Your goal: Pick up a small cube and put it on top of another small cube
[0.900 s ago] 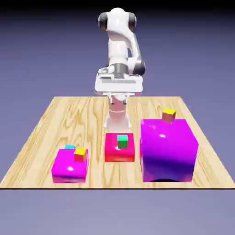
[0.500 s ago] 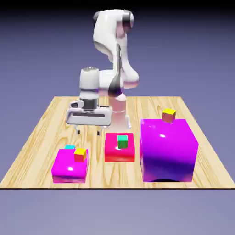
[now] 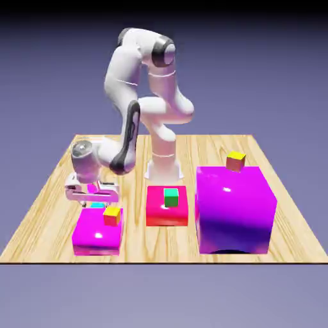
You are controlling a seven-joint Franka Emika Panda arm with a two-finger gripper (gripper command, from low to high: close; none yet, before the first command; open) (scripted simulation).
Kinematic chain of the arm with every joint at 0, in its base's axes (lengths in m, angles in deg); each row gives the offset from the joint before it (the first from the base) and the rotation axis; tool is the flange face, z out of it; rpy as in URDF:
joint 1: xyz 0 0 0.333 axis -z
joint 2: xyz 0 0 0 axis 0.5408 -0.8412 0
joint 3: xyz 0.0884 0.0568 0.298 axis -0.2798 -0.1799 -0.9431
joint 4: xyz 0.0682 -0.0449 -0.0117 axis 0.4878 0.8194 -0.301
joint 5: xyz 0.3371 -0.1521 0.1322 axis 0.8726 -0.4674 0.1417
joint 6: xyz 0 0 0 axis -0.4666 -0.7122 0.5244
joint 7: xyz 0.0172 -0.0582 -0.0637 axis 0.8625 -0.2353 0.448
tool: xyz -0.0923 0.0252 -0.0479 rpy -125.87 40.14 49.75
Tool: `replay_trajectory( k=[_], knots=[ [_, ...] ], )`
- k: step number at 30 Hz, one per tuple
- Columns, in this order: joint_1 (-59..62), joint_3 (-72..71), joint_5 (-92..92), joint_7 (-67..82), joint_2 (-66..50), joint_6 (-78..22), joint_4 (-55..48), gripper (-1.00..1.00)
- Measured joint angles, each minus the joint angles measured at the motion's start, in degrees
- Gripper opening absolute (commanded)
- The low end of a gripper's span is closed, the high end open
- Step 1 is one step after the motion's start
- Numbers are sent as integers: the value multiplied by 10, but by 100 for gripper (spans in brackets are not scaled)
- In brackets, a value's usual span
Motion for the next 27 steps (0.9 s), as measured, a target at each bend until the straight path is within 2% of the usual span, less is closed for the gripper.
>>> replay_trajectory(
  k=[2,8,11,27],
  knots=[
    [0,0,0,0,0,0,0,-100],
    [-63,73,-75,-51,114,-109,0,-100],
    [-41,76,-115,-27,112,-147,1,-100],
    [-366,-251,-191,182,376,-487,-93,-100]
  ],
)
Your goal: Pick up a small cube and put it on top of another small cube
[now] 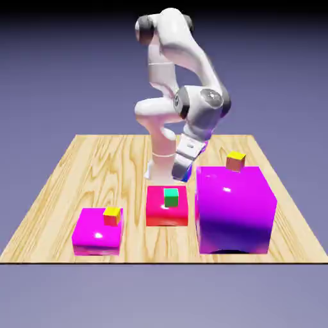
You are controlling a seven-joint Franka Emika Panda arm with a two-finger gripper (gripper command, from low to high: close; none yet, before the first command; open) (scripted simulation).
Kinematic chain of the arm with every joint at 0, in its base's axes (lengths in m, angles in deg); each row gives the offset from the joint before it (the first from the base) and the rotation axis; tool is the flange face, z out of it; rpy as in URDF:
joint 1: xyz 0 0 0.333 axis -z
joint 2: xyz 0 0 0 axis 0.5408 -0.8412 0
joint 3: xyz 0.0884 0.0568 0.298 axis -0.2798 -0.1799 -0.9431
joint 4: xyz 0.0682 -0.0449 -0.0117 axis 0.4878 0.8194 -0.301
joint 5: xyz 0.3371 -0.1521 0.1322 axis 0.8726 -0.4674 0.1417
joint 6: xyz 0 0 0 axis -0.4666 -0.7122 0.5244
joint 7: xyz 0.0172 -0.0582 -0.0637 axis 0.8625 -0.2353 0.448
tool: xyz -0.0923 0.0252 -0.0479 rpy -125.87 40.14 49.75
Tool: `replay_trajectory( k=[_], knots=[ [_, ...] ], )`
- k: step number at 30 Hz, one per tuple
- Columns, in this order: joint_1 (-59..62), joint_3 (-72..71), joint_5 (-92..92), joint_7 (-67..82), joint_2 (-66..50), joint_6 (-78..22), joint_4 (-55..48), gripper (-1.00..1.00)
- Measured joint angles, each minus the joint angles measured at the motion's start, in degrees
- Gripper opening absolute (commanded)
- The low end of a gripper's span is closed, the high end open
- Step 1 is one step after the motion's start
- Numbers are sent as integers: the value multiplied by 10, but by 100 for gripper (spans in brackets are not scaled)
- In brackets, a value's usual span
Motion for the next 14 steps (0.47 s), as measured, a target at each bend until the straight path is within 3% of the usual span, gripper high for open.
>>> replay_trajectory(
  k=[2,7,11,12,14],
  knots=[
    [-42,-41,-7,24,33,-40,-12,-100],
    [-119,-85,56,7,68,-11,-25,-100],
    [-112,-80,44,-3,45,88,52,-100],
    [-112,-80,43,-4,43,95,57,100],
    [-112,-80,42,-5,43,96,57,100]
  ],
)
